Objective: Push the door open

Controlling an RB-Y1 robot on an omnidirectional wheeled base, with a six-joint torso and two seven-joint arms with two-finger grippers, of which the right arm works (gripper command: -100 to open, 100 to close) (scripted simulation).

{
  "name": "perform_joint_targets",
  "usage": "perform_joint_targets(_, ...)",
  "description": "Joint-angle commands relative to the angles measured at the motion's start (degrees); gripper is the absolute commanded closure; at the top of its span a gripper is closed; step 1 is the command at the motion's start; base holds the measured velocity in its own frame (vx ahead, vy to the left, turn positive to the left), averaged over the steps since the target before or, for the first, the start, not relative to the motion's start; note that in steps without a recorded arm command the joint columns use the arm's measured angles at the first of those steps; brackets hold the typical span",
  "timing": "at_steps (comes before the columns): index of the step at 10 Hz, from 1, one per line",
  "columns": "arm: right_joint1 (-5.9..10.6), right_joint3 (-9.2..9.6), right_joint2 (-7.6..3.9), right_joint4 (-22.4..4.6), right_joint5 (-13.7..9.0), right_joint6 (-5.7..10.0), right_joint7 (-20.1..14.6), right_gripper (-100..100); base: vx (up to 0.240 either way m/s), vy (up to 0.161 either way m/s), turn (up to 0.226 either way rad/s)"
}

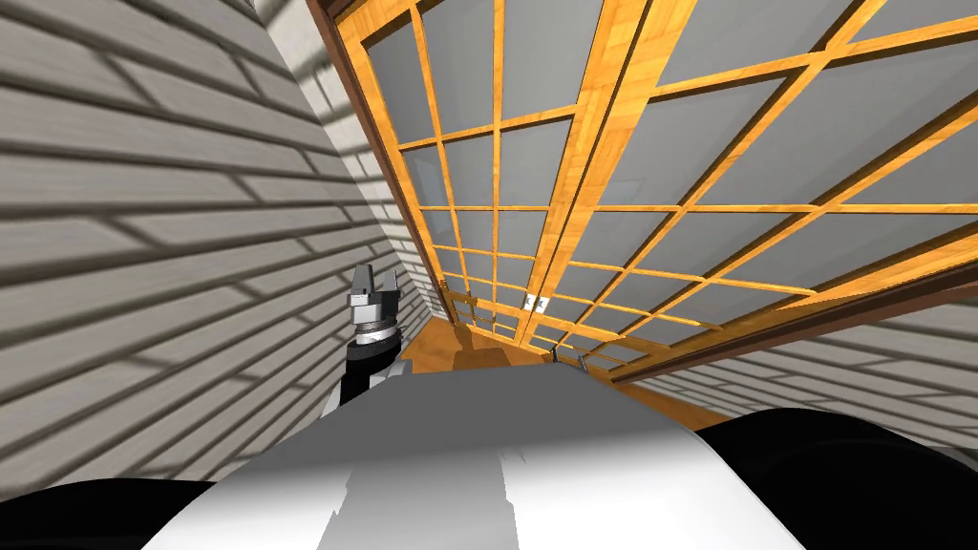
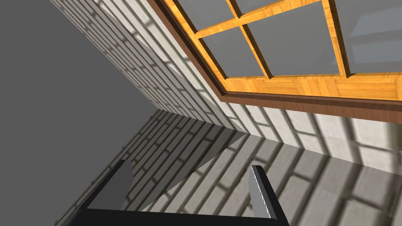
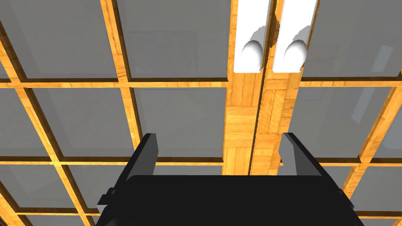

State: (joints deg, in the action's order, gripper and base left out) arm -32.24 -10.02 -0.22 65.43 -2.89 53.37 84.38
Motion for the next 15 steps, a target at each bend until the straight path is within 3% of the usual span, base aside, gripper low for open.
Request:
perform_joint_targets(1,0.08,-0.02,-0.21,-0.1,0.0,-0.03,0.0,-100,-0.213,0.004,0.005)
perform_joint_targets(15,1.96,-0.45,-3.13,-2.0,-0.7,-0.38,0.5,-100,-0.214,-0.012,0.005)
